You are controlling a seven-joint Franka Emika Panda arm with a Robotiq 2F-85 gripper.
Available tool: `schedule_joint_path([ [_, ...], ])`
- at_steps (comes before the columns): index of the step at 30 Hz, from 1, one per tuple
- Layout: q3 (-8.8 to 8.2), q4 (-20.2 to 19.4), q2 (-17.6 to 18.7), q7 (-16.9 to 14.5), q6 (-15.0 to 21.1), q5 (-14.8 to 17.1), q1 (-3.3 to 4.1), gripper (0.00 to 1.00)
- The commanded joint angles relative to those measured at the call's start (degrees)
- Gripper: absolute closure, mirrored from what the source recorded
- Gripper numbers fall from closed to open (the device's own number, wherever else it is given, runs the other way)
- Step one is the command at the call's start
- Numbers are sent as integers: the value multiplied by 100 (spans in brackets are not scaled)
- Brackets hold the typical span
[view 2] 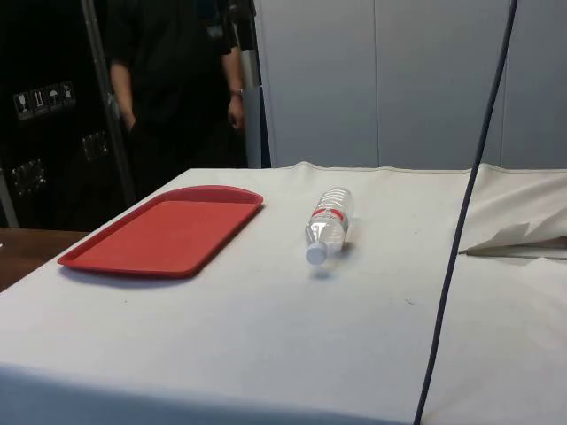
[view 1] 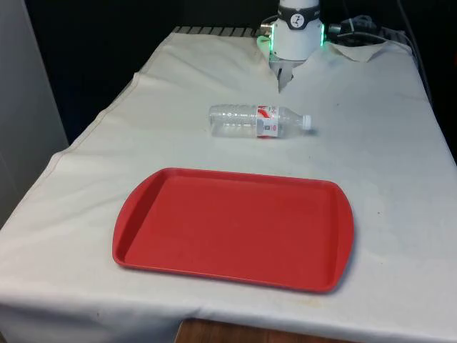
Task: Place the bottle upright on the tray.
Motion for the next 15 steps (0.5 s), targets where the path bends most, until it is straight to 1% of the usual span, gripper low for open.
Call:
schedule_joint_path([
  [1,0,-23,-23,0,0,0,0,0],
  [2,6,-166,-149,23,69,-11,6,0],
  [6,11,-361,-321,29,103,-17,6,0],
  [9,23,-596,-510,34,160,-29,6,0],
  [10,23,-647,-556,34,183,-29,6,0],
  [11,17,-579,-493,0,92,0,0,0],
  [12,29,-705,-607,40,195,-34,6,0],
  [15,52,-917,-791,57,281,-57,6,0],
])
